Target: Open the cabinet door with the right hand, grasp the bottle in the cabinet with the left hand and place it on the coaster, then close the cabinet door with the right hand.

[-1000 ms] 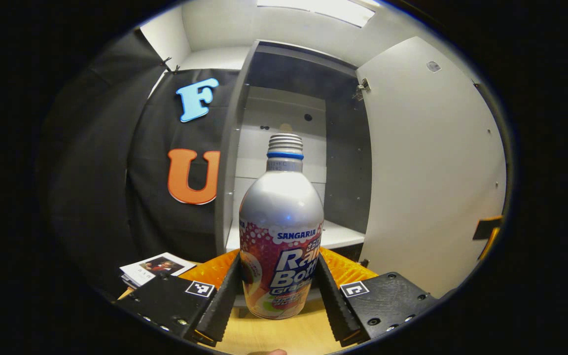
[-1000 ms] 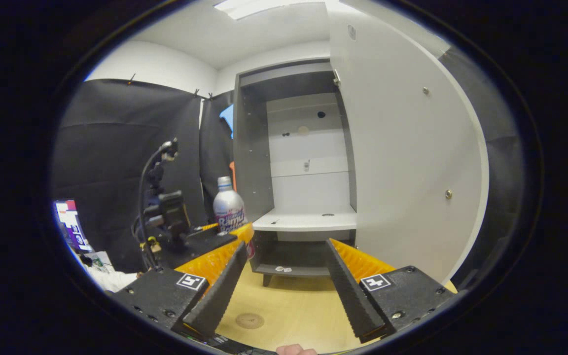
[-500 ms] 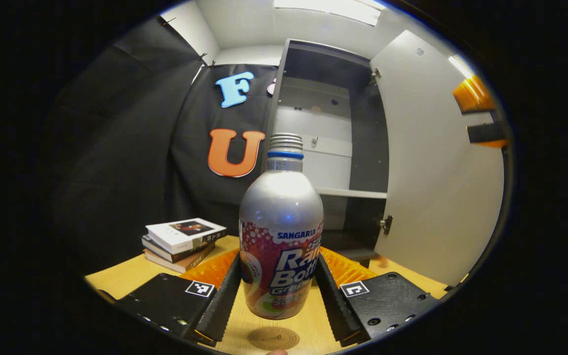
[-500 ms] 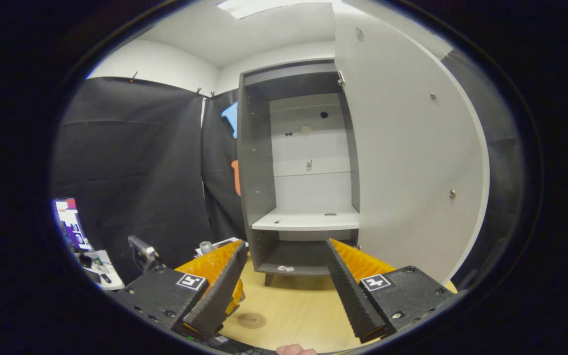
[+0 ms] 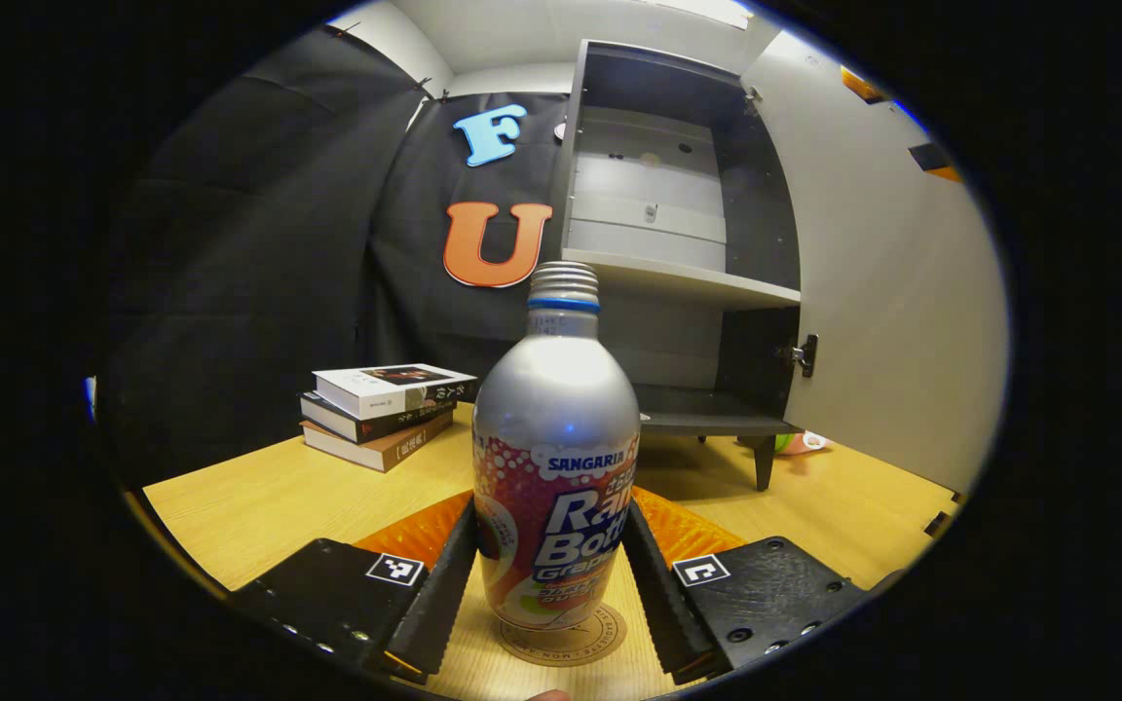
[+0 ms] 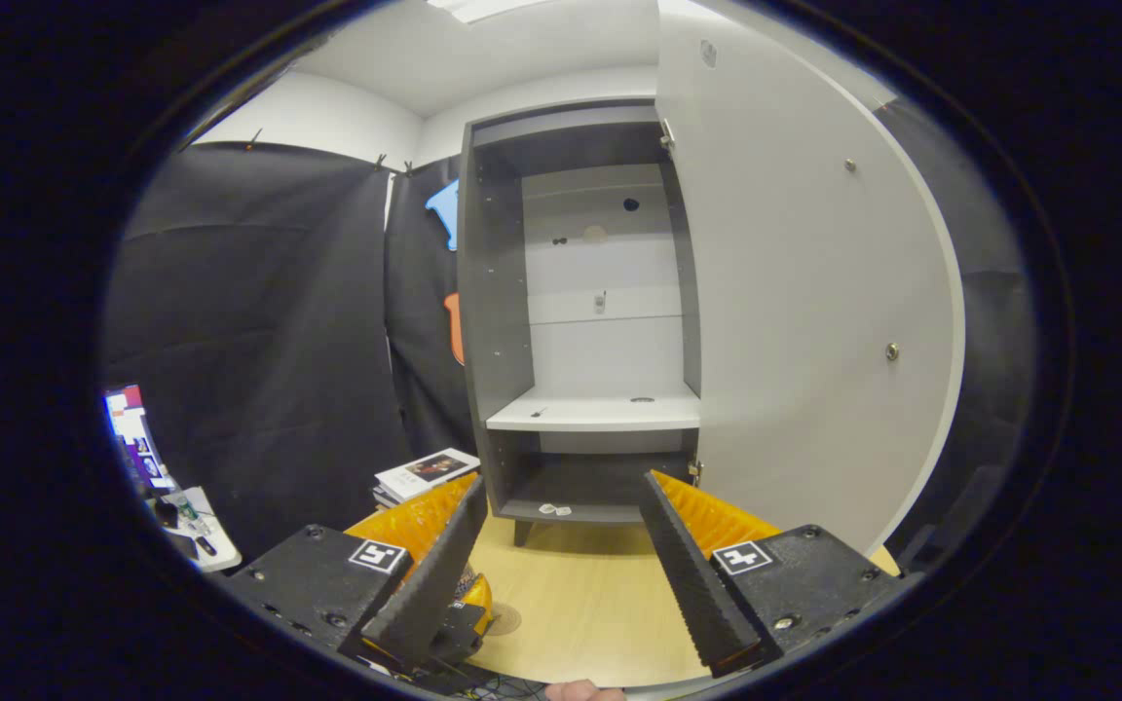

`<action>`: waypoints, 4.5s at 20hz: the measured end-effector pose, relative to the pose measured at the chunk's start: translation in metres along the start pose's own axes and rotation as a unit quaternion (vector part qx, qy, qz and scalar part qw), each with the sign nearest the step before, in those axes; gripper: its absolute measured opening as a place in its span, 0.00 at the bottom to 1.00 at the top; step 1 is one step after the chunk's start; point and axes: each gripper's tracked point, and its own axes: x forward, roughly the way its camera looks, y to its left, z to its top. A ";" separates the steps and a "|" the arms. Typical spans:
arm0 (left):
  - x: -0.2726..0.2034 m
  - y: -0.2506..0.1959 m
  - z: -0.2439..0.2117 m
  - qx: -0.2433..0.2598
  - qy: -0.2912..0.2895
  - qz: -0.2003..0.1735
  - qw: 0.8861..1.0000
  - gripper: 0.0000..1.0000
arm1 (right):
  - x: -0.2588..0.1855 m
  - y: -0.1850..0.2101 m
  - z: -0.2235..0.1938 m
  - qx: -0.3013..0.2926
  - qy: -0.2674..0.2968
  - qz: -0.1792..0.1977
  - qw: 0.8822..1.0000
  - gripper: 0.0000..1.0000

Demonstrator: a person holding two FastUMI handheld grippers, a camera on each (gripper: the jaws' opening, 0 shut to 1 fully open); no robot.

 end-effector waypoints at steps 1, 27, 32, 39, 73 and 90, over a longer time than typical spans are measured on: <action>0.000 -0.004 -0.006 -0.002 0.004 -0.003 1.000 0.78 | 0.000 0.002 -0.001 -0.001 0.002 0.001 1.000 1.00; -0.001 -0.017 -0.052 -0.011 0.070 -0.032 0.997 0.89 | 0.007 0.003 -0.004 -0.005 0.006 0.005 1.000 0.99; -0.020 -0.016 -0.041 -0.026 0.073 -0.044 0.996 0.95 | 0.006 0.004 -0.007 -0.007 0.008 0.004 1.000 1.00; -0.058 0.008 0.060 -0.042 0.001 -0.035 0.999 0.95 | 0.005 0.008 -0.003 -0.007 -0.001 0.008 1.000 0.99; -0.085 0.030 0.201 -0.034 -0.034 -0.054 0.997 0.95 | -0.084 -0.250 0.057 0.029 -0.051 -0.232 0.971 0.97; -0.096 0.039 0.202 -0.035 -0.041 -0.041 0.998 0.95 | -0.035 -0.137 0.048 0.031 -0.047 -0.093 0.994 0.91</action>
